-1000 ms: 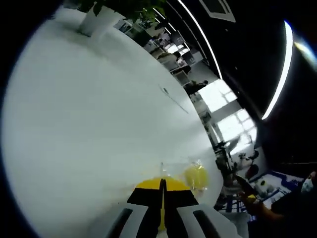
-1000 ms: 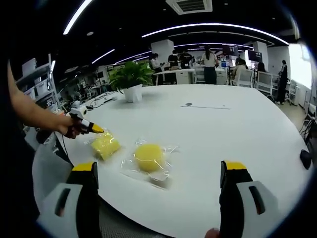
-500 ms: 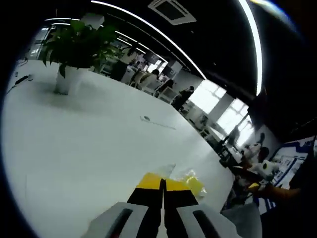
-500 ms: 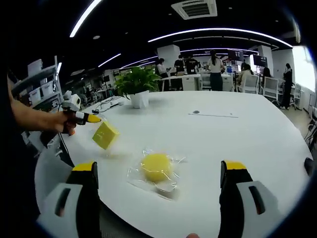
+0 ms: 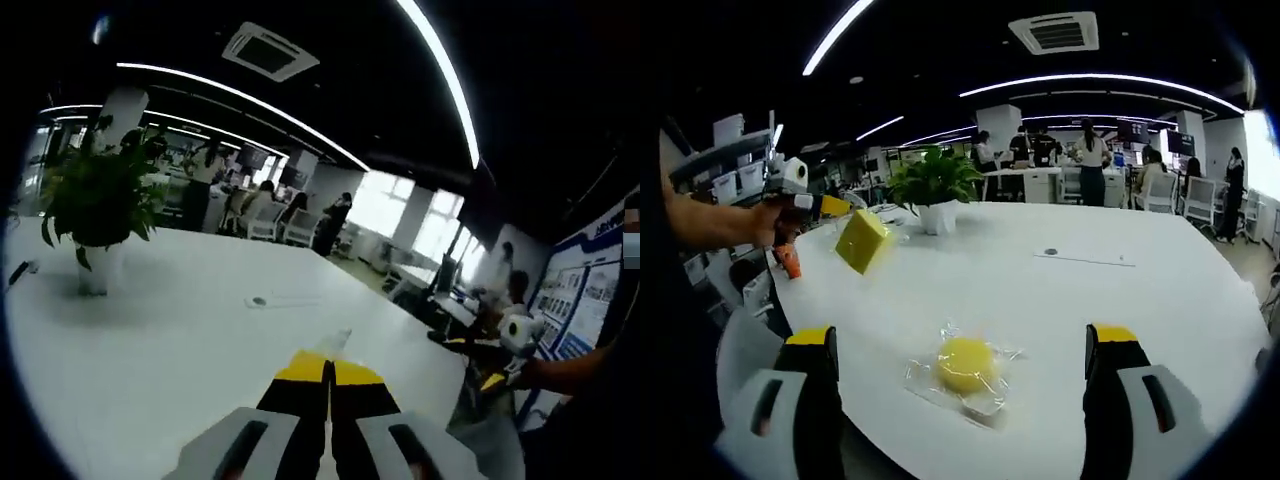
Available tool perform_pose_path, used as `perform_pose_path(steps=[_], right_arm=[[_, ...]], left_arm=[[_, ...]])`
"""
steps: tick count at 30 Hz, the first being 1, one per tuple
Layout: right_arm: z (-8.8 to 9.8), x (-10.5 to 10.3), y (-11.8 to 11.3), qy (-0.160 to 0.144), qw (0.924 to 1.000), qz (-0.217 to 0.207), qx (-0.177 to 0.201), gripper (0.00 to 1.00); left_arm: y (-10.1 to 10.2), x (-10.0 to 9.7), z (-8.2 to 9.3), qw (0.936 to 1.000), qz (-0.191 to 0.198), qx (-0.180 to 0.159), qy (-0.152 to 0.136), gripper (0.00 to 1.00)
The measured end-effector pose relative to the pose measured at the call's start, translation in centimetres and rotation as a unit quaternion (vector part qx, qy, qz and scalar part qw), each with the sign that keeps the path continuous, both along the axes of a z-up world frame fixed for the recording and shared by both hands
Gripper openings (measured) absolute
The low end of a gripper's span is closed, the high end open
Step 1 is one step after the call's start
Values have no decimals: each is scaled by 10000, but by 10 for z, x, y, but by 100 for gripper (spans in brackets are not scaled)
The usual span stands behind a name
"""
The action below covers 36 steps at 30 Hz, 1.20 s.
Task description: Compare the silicone blocks by pressing each to a similar depth, holding the contact briefly, and releasing to observe deformation and rebound differences across the visible hardness samples.
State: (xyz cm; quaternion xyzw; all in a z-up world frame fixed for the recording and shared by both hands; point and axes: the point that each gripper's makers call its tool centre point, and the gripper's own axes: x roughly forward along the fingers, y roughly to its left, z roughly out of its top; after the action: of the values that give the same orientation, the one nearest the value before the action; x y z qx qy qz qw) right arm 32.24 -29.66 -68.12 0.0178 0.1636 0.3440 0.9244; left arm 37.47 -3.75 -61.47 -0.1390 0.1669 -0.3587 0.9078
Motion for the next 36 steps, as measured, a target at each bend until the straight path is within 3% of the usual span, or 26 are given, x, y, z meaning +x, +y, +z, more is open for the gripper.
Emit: perform_pose_path(steps=[4, 9, 12, 24, 26, 28, 29, 36], right_arm=[[17, 6, 7, -89, 9997, 98, 204, 96], [33, 9, 16, -179, 9987, 305, 367, 96], [42, 9, 24, -172, 9975, 466, 510, 96], [71, 10, 62, -305, 9910, 1122, 656, 96], [80, 7, 75, -466, 9859, 1408, 775, 96], [83, 0, 87, -325, 9805, 1711, 910, 96], [87, -3, 93, -411, 9765, 1896, 939, 91], [100, -7, 122, -443, 9662, 2218, 1240, 86]], left_arm=[[-7, 0, 21, 9998, -122, -51, -139, 0], [-27, -13, 47, 9952, -863, -138, -431, 0], [-35, -20, 56, 9927, -1120, -185, -412, 0], [-63, -36, 95, 9852, -1443, -516, -762, 0], [-66, -39, 102, 9835, -1508, -621, -782, 0], [-70, -42, 109, 9812, -1604, -723, -799, 0], [-73, -45, 114, 9792, -1673, -801, -820, 0], [-83, -55, 125, 9726, -1927, -1016, -817, 0]])
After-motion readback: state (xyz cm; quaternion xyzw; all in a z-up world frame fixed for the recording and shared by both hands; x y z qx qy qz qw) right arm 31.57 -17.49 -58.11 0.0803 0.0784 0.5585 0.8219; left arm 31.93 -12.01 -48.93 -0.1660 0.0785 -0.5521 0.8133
